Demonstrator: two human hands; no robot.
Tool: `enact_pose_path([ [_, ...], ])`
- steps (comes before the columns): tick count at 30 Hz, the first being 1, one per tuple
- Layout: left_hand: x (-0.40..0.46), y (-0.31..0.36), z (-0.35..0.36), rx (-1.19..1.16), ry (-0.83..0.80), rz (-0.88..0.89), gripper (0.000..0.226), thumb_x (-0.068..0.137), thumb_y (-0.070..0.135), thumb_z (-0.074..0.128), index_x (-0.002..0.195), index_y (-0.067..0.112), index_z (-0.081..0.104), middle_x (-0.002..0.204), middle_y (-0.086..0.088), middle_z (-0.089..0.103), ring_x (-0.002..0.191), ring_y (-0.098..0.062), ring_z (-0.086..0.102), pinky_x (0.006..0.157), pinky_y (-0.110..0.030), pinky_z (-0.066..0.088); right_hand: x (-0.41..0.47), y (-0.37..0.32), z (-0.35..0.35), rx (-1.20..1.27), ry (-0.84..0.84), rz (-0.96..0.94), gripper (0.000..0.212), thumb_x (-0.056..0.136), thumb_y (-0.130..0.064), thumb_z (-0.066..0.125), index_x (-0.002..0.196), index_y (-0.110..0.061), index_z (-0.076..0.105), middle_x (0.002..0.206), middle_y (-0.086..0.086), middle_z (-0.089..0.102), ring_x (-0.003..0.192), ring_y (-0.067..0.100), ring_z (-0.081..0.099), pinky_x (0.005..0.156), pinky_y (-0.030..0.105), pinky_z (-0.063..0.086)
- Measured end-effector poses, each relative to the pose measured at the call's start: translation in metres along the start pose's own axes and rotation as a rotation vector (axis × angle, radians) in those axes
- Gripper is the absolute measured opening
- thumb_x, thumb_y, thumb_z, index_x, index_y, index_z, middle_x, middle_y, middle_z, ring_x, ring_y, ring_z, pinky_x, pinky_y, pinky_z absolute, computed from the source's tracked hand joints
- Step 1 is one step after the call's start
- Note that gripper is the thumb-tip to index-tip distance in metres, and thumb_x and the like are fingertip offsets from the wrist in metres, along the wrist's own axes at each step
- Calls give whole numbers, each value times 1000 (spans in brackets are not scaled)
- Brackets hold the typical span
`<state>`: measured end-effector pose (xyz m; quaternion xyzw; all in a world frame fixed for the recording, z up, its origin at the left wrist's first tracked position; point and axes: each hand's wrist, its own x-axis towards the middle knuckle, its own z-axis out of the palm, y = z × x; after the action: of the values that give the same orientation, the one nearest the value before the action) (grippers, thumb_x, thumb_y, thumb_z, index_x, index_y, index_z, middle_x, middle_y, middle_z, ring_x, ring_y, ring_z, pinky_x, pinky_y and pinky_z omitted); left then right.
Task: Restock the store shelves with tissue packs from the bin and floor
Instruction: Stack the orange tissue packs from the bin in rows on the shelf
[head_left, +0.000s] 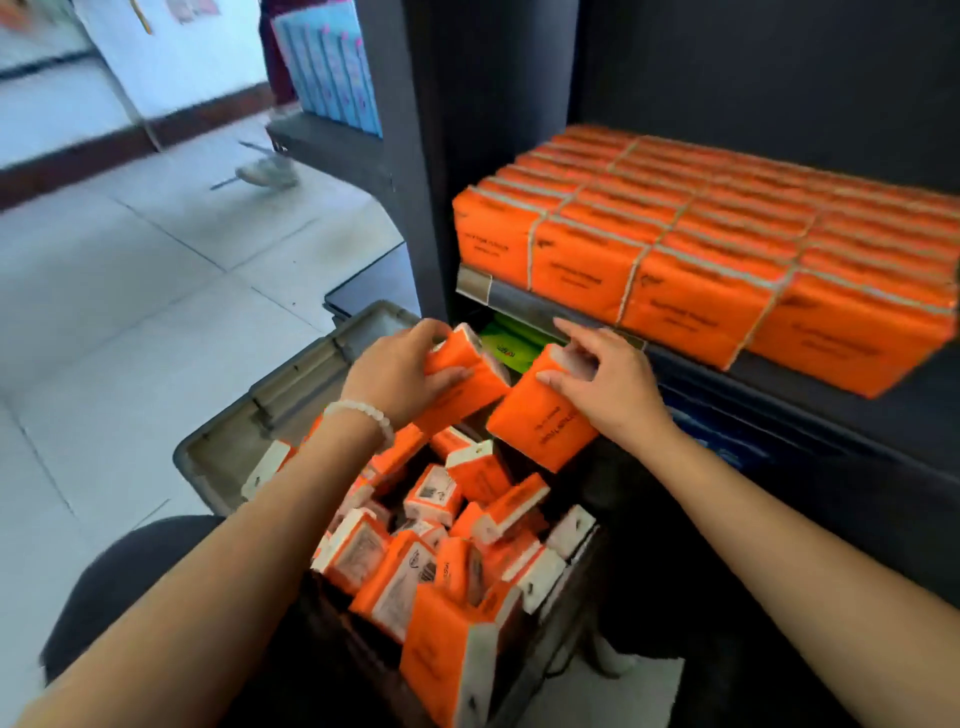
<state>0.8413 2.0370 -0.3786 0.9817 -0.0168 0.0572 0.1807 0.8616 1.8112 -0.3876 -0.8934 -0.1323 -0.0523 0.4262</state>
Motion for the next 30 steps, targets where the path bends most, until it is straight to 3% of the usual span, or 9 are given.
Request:
enact_pose_path([
  [7, -5, 132, -65, -86, 191, 217, 45, 81, 46, 68, 116, 21, 57, 108, -3, 66, 102, -21, 60, 84, -31, 44, -36, -33, -144, -61, 205, -156, 50, 71, -25, 80, 118, -18, 65, 113, 1, 64, 106, 15, 56, 89, 17, 36],
  [10, 3, 184, -72, -149, 194, 291, 43, 80, 44, 69, 114, 20, 57, 106, -2, 66, 99, -20, 60, 83, -31, 45, -52, -30, -202, -107, 291, -154, 43, 72, -26, 79, 113, -17, 68, 112, -2, 66, 106, 13, 57, 89, 19, 37],
  [14, 16, 244, -67, -206, 175, 417, 43, 78, 44, 71, 111, 19, 60, 101, -2, 67, 96, -21, 62, 85, -36, 48, -71, -8, -268, -151, 395, -99, 33, 72, -28, 79, 103, -17, 72, 96, -7, 59, 94, 9, 54, 83, 22, 39],
  [17, 25, 284, -52, -202, 131, 502, 44, 77, 40, 73, 113, 18, 61, 103, -4, 67, 96, -20, 61, 86, -32, 47, -86, 22, -305, -199, 435, -20, 30, 72, -27, 79, 99, -18, 73, 97, -6, 60, 96, 12, 56, 88, 30, 43],
  [24, 45, 314, 6, -129, 21, 604, 46, 75, 44, 74, 114, 23, 61, 108, 0, 67, 102, -20, 59, 89, -36, 46, -111, 103, -327, -347, 472, 146, 26, 75, -25, 77, 100, -20, 73, 100, -7, 62, 99, 13, 56, 89, 29, 41],
  [30, 49, 307, 47, 3, 24, 702, 44, 77, 42, 72, 117, 25, 62, 116, 4, 63, 113, -22, 53, 95, -39, 40, -102, 139, -309, -510, 497, 96, 29, 72, -25, 79, 100, -17, 74, 103, -2, 68, 98, 25, 62, 88, 46, 46],
])
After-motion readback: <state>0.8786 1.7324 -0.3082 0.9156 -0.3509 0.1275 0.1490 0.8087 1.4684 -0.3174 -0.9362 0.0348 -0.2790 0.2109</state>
